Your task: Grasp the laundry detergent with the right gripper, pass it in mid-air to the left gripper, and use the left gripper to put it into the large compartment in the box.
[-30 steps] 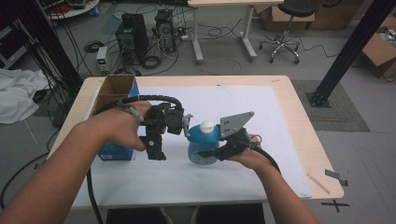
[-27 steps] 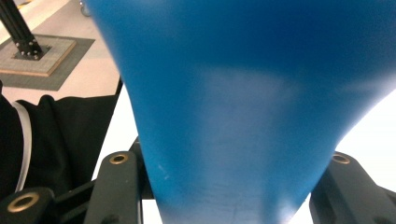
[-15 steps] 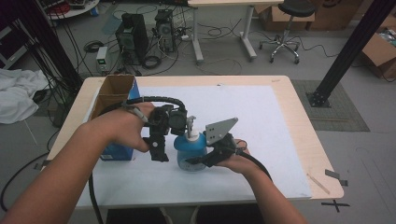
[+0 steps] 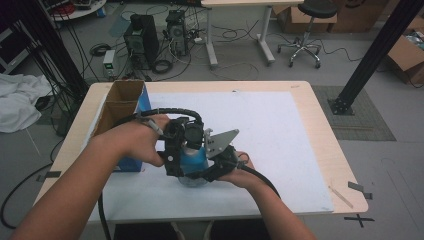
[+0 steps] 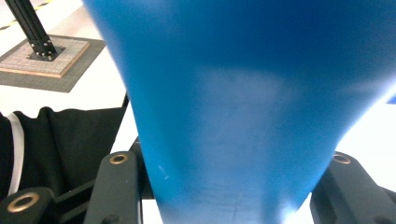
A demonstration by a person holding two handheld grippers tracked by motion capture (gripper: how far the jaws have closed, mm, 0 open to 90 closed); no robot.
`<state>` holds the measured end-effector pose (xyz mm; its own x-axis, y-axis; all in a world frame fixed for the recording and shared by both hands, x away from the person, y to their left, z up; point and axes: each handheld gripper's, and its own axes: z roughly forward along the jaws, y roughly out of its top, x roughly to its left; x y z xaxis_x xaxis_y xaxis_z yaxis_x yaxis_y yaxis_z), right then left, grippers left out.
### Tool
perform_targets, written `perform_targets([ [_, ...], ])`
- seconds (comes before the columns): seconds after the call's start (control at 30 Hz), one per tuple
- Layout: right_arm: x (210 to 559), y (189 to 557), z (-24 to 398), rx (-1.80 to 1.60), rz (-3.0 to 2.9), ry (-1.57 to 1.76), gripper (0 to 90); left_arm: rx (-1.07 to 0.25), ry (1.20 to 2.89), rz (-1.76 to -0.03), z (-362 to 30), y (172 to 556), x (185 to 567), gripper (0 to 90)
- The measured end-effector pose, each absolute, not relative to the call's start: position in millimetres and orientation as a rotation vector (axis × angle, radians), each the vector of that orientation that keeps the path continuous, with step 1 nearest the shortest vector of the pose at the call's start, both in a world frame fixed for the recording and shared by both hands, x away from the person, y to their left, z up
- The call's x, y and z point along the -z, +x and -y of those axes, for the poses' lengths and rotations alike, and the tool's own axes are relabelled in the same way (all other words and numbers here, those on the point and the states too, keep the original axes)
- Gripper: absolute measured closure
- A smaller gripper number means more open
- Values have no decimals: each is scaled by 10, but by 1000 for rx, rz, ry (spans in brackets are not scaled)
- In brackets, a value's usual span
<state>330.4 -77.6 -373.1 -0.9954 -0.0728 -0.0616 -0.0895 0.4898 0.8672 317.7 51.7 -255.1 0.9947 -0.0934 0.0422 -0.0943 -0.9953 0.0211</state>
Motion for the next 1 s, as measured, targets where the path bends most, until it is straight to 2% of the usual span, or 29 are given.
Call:
perform_targets([
  [0.47,3745,3303,621,-1591,-2683,-166,467,-61,3118,95,-532,3165,2613,10],
  [0.7,3745,3319,610,-1578,-2667,-165,466,-83,3127,93,-527,3160,2622,76],
  [0.9,3739,3318,609,-1578,-2657,-174,466,-93,3136,92,-515,3153,2632,93],
  [1.0,3738,3318,608,-1576,-2661,-168,467,-77,3137,94,-506,3154,2630,160],
])
